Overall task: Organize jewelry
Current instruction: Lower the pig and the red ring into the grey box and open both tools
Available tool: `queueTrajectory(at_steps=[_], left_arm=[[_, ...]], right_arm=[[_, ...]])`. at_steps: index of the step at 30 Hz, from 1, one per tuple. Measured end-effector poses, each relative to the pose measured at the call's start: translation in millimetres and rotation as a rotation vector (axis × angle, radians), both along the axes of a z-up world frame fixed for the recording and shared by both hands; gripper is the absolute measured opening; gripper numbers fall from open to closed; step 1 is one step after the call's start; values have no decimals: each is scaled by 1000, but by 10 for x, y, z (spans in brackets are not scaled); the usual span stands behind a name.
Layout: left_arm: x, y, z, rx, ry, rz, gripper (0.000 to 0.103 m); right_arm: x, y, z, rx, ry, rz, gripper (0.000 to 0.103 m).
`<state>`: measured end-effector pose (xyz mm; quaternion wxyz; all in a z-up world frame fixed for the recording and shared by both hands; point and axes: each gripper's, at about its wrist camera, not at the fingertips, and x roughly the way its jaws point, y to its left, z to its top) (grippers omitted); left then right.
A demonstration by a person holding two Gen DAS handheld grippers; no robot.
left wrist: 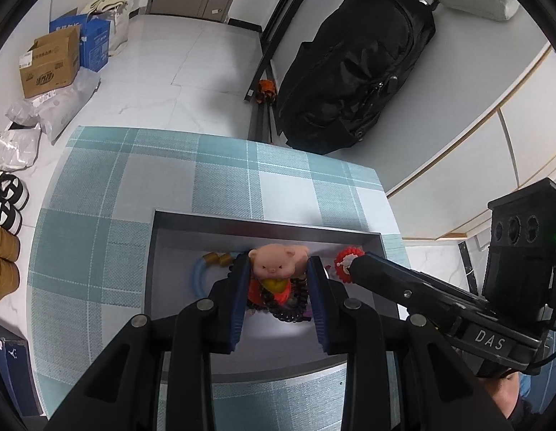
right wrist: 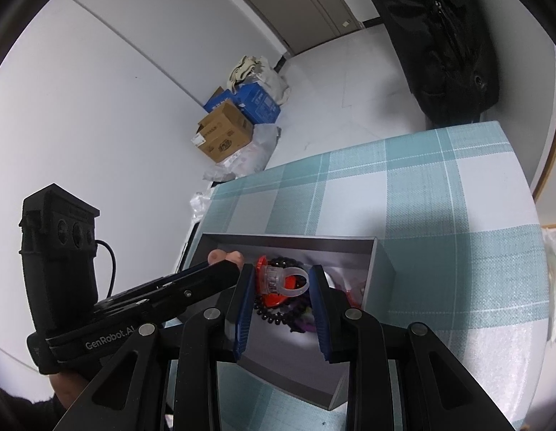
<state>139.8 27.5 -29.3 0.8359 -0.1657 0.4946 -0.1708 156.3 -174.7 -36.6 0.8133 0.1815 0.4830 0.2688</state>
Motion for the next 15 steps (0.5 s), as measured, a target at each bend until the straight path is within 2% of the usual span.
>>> queueTrajectory(at_steps=[6,7,8,9,11,13,15], left_arm=[[18,-50,-3,-18,4,-30,27],[20,-77,-9,-2,12,-38,27],[12,-105,-5,45,15,-32,31],[-1,-122,1,72,9,-31,39],[-50,-130,62,94,-37,-25,43],[-82,-138,111,98,-68,-33,52],[-108,-132,132,106,-81,-22,56]], right_arm=[[12,-11,6,-1,3,-14,31],[6,-14,14,1,0,-16,31],[1,-14,19,0,-3,-18,32],[-9,-20,30,-3,-5,-21,33],[-35,-36,50,-6,-17,-23,38],[-68,-66,65,-16,-26,-36,53],[-86,-93,71,-9,-30,-41,52]])
